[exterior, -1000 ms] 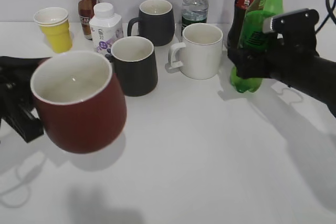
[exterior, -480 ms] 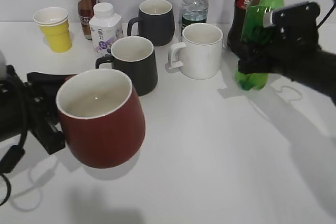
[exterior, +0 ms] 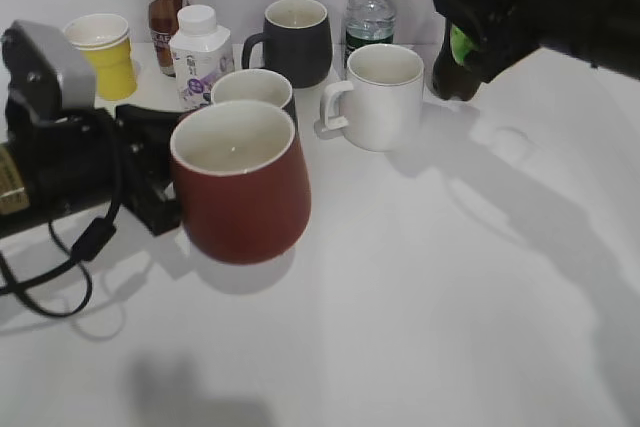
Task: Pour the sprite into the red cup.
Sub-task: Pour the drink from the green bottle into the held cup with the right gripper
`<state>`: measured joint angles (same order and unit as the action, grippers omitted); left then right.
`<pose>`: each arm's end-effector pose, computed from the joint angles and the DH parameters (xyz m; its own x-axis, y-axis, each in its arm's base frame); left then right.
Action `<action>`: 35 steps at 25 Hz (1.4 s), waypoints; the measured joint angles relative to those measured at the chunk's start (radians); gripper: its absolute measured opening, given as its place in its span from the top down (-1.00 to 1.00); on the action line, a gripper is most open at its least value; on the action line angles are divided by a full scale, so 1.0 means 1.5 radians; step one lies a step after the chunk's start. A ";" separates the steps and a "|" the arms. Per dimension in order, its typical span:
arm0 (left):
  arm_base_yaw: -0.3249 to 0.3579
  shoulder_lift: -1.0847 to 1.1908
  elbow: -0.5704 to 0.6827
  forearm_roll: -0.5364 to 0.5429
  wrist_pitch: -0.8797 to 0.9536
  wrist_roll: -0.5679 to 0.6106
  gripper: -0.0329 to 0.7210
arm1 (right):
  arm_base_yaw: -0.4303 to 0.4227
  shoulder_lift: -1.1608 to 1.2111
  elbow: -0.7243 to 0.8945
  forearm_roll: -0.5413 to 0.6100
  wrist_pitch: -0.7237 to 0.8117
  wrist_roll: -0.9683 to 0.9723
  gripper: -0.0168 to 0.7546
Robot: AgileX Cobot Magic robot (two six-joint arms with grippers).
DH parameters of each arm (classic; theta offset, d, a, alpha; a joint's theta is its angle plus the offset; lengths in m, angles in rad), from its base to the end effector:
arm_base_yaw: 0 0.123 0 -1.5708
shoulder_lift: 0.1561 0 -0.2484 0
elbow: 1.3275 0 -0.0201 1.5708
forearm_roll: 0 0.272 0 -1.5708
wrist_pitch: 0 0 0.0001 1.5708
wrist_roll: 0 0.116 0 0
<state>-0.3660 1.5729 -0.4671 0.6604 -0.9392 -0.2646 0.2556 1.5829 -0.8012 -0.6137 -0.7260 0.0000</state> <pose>0.2575 -0.1602 0.1276 -0.0526 0.1733 -0.9835 0.7838 0.6173 0.0669 0.3472 0.1365 0.2020 0.2239 -0.3866 -0.8946 -0.5633 0.6978 -0.4425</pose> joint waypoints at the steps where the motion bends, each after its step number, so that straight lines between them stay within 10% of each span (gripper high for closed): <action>1: 0.000 0.007 -0.010 0.001 0.000 0.000 0.78 | 0.001 0.000 -0.009 -0.020 0.003 0.000 -0.16; 22: -0.098 0.090 -0.116 0.011 0.082 0.000 0.78 | 0.001 0.000 -0.062 -0.504 0.057 0.000 -0.15; 35: -0.126 0.090 -0.135 0.064 0.112 0.000 0.78 | 0.001 0.000 -0.062 -0.580 0.083 -0.068 -0.15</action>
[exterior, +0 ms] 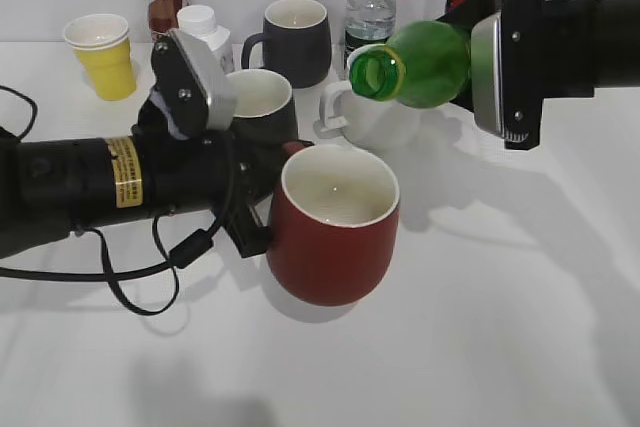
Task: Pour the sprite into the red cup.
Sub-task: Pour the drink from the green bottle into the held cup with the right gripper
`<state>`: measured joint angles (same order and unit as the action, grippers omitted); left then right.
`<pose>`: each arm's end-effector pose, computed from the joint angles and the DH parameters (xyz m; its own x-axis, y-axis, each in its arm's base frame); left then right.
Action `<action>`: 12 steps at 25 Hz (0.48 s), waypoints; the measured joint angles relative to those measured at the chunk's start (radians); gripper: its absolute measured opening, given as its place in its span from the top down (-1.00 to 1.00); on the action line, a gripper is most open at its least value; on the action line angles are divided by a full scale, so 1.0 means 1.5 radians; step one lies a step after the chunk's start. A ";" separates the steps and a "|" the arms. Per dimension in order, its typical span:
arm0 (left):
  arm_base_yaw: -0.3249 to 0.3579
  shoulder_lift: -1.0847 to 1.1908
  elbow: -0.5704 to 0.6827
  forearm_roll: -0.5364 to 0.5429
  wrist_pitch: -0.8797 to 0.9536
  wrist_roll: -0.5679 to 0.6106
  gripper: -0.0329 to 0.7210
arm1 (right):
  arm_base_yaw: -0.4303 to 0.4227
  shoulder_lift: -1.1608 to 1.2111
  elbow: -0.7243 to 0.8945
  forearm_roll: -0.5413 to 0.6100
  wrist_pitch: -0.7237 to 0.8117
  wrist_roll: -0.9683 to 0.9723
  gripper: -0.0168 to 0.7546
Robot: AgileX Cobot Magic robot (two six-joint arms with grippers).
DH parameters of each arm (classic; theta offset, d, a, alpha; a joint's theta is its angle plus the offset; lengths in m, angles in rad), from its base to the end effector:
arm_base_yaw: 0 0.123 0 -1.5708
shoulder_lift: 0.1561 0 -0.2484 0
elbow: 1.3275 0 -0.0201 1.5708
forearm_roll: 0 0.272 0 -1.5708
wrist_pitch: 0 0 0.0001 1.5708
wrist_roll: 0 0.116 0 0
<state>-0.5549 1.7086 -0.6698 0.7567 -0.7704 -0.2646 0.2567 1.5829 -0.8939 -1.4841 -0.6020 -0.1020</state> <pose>0.2618 -0.2275 0.1171 0.0091 0.3301 -0.9439 0.8917 0.4246 0.1571 0.3309 0.1544 0.1810 0.6755 -0.6763 -0.2938 -0.5013 -0.1290 -0.8556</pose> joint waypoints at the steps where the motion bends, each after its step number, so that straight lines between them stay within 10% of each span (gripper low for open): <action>1: 0.000 0.000 -0.001 -0.001 0.000 0.000 0.78 | 0.000 0.000 0.000 0.000 0.000 -0.010 -0.15; 12: 0.000 0.000 -0.016 0.003 -0.006 0.000 0.78 | 0.000 0.000 0.000 0.000 0.003 -0.107 -0.15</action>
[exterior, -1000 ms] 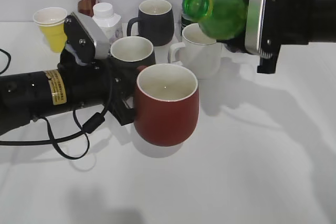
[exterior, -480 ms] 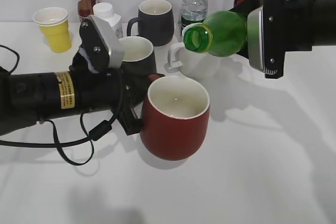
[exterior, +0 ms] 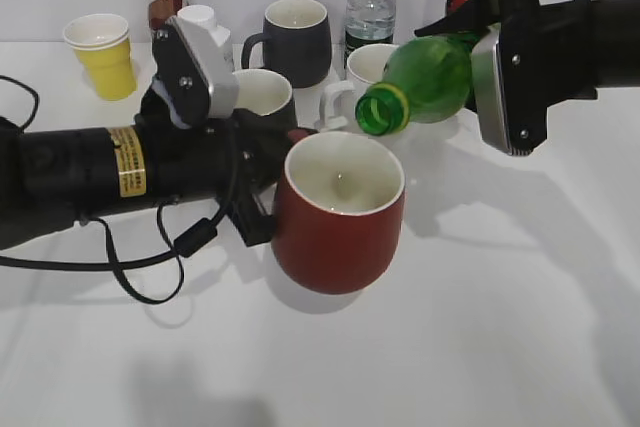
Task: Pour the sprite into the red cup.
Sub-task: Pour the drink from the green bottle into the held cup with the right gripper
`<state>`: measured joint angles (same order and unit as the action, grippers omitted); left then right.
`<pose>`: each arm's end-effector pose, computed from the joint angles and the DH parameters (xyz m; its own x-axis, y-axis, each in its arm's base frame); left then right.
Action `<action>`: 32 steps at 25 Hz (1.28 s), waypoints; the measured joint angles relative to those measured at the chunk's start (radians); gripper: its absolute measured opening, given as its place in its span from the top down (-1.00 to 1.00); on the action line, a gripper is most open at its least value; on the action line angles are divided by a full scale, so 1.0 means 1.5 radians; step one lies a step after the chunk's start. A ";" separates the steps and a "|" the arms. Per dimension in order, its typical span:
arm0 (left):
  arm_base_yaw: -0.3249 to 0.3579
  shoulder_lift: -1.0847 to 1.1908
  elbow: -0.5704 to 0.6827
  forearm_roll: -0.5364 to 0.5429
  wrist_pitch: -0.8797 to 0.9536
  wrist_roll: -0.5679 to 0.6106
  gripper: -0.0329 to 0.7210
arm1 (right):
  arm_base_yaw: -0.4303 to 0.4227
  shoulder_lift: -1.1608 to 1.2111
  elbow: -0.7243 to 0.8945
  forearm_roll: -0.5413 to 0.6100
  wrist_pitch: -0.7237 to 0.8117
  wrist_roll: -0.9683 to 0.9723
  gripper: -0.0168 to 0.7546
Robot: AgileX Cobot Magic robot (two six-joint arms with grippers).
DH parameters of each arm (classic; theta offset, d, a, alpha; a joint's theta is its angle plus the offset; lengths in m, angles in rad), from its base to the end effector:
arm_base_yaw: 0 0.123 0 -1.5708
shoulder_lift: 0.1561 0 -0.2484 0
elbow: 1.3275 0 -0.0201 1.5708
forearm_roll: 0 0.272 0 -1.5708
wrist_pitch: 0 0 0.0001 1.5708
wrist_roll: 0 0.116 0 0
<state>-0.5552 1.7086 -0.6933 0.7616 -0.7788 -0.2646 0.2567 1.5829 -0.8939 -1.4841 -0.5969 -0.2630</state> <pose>0.2659 -0.2311 0.1242 0.0345 0.3138 -0.9489 0.8909 0.4205 0.1714 0.3313 0.1540 0.1808 0.7444 -0.6505 -0.1508 -0.3873 -0.2367 -0.8911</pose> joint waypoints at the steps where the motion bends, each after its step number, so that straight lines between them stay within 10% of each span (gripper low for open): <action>1: 0.000 0.000 -0.003 0.002 0.000 0.000 0.78 | 0.000 0.000 0.000 0.000 0.000 -0.003 -0.15; 32: -0.018 0.011 -0.023 0.062 0.028 0.000 0.78 | 0.000 0.000 0.000 0.049 0.004 -0.169 -0.15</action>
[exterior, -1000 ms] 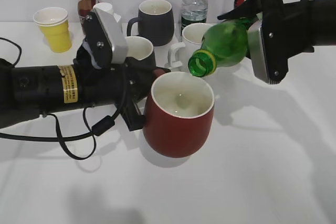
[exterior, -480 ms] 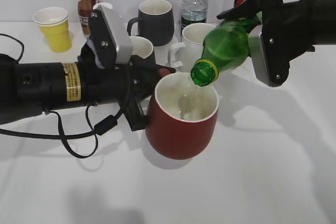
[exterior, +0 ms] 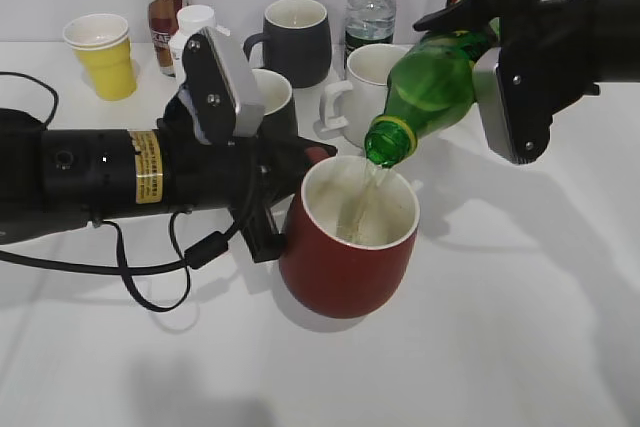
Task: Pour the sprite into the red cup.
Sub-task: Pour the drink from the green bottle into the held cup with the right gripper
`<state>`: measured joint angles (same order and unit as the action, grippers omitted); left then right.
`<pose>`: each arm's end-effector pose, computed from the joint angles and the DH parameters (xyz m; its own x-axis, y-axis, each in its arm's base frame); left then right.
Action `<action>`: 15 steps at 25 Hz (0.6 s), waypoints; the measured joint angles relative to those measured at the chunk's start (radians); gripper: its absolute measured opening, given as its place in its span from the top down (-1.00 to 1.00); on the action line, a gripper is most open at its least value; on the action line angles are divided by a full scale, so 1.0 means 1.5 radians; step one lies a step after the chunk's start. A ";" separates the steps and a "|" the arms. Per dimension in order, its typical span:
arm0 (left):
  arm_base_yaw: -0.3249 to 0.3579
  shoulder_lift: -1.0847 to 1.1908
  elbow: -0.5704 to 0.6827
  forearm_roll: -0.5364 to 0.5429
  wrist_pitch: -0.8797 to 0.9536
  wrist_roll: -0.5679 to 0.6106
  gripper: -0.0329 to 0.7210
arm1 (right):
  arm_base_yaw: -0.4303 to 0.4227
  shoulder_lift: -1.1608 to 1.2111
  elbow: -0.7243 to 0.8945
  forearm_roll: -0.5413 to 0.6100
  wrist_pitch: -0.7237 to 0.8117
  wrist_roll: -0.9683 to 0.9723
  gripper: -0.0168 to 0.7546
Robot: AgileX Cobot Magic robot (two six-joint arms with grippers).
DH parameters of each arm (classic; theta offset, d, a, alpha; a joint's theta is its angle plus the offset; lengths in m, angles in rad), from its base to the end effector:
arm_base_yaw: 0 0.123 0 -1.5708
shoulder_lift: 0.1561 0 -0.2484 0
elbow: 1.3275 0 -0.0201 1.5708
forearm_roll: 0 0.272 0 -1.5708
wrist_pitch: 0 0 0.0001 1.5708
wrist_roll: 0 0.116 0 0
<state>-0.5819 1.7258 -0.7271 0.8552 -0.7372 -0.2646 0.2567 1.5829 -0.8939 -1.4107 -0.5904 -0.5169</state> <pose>0.2614 -0.2424 0.1202 0.0942 0.3782 -0.9209 0.9154 0.3306 0.2294 0.3344 0.1536 0.1844 0.7910 -0.6109 0.0333 -0.2187 -0.3331 -0.9172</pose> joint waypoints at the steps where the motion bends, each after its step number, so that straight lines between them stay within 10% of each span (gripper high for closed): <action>1: 0.000 0.000 0.000 0.000 0.000 0.000 0.78 | 0.000 0.000 0.000 0.002 0.000 -0.004 -0.15; 15: 0.000 0.000 0.000 0.003 0.002 0.000 0.78 | 0.000 0.000 0.000 0.006 0.000 -0.025 -0.15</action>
<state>-0.5819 1.7258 -0.7271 0.8589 -0.7342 -0.2646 0.2567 1.5829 -0.8939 -1.4011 -0.5904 -0.5547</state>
